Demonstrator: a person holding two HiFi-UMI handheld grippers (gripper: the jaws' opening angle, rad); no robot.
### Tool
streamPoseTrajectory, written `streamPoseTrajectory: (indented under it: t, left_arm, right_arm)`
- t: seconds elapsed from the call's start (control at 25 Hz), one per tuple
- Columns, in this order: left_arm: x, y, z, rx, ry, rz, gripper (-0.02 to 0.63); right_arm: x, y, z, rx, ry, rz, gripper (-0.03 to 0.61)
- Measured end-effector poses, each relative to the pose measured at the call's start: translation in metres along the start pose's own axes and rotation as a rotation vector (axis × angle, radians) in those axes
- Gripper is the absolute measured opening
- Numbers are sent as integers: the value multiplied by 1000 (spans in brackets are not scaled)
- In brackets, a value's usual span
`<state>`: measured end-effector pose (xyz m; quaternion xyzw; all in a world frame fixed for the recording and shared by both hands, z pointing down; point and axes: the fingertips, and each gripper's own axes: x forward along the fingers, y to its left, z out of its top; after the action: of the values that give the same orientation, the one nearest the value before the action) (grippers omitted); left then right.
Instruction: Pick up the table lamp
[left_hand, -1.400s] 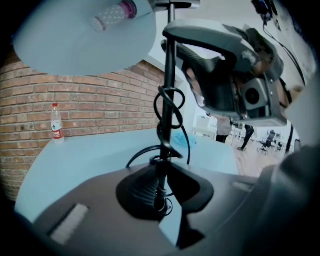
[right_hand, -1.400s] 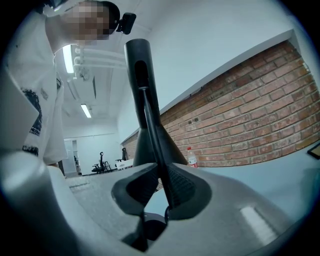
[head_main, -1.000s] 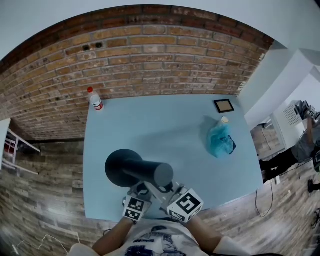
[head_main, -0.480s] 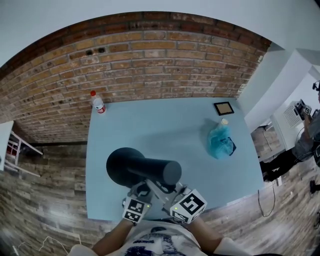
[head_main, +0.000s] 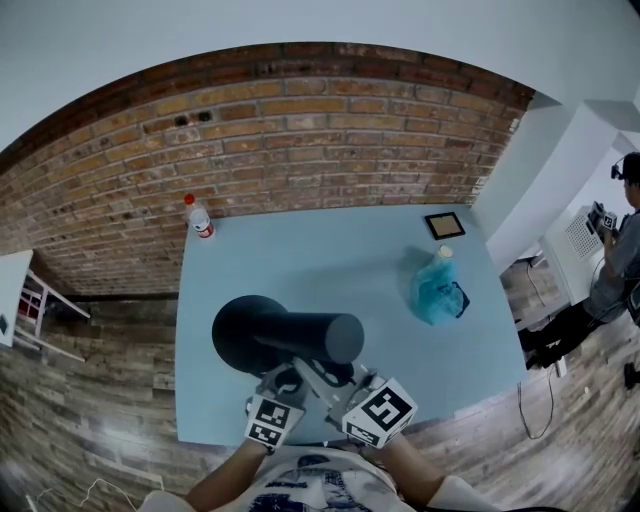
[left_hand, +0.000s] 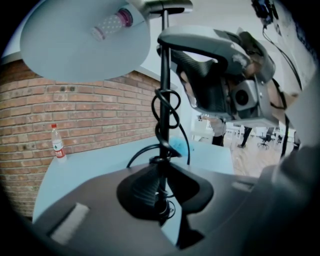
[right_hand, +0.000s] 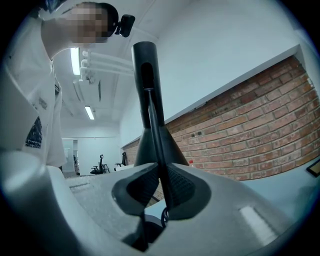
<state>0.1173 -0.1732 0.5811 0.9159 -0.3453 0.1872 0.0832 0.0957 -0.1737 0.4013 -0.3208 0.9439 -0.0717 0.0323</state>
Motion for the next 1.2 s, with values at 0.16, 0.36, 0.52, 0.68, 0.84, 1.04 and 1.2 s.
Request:
streamPoseTrajectory:
  t: [0.16,0.36,0.52,0.68,0.84,1.04,1.2]
  left_arm:
    - [0,1,9,1,-10,2,37]
    - [0,7,18,4,-9,9,37]
    - [-4,12,22,1,-8,11,37]
    - [-5,16,28,7,-10,14,37]
    - [-4,19,31,16,-9,19,37]
    - [-5,19,36,23,-13,18,37]
    - [-6,20,38,27,-12,16,36]
  right_arm:
    - [1,-3,8,-8,-5,6,46]
    - [4,-7,18,-17,-19,14,44]
    - [9,-6,23,-22,-23,23,43]
    - [12,-9,29,-23,-28,27,41]
    - [13,-11,32,-36,-28,38,40]
    - [13,-12,37,-37,-33,36,40]
    - [13,-12,39,-40,-34,41,40]
